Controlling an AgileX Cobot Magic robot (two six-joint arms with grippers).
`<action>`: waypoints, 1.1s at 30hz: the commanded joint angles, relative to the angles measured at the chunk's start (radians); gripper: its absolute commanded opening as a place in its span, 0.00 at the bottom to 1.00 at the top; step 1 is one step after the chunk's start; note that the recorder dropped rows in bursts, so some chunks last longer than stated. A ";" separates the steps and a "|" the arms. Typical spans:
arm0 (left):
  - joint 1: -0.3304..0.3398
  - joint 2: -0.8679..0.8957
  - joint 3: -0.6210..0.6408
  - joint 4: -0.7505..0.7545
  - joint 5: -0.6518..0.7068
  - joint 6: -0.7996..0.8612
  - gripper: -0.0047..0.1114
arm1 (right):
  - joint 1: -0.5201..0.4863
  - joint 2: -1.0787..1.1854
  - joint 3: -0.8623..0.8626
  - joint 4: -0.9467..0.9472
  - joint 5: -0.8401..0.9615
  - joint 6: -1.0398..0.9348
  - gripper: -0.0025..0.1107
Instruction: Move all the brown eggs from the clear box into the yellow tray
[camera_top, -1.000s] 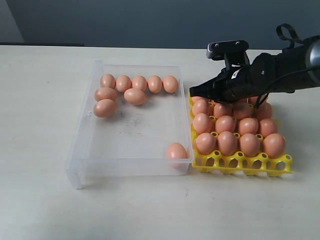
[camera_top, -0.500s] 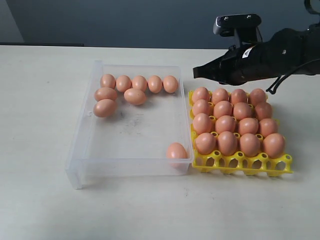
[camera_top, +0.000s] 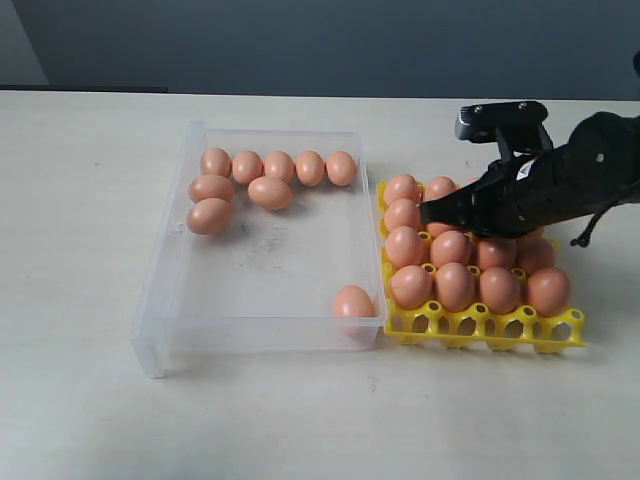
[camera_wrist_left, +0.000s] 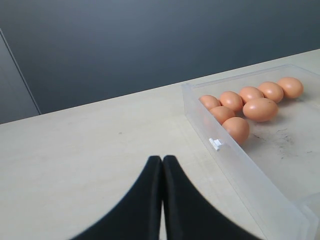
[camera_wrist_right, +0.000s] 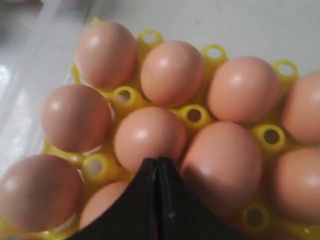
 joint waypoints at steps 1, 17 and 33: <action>0.000 0.000 -0.001 0.000 -0.015 -0.003 0.04 | -0.046 -0.037 0.038 0.004 -0.027 0.002 0.02; 0.000 0.000 -0.001 0.000 -0.015 -0.003 0.04 | -0.082 -0.121 0.043 -0.001 -0.055 0.002 0.02; 0.000 0.000 -0.001 0.000 -0.015 -0.003 0.04 | -0.094 -0.122 0.041 -0.041 0.057 0.009 0.02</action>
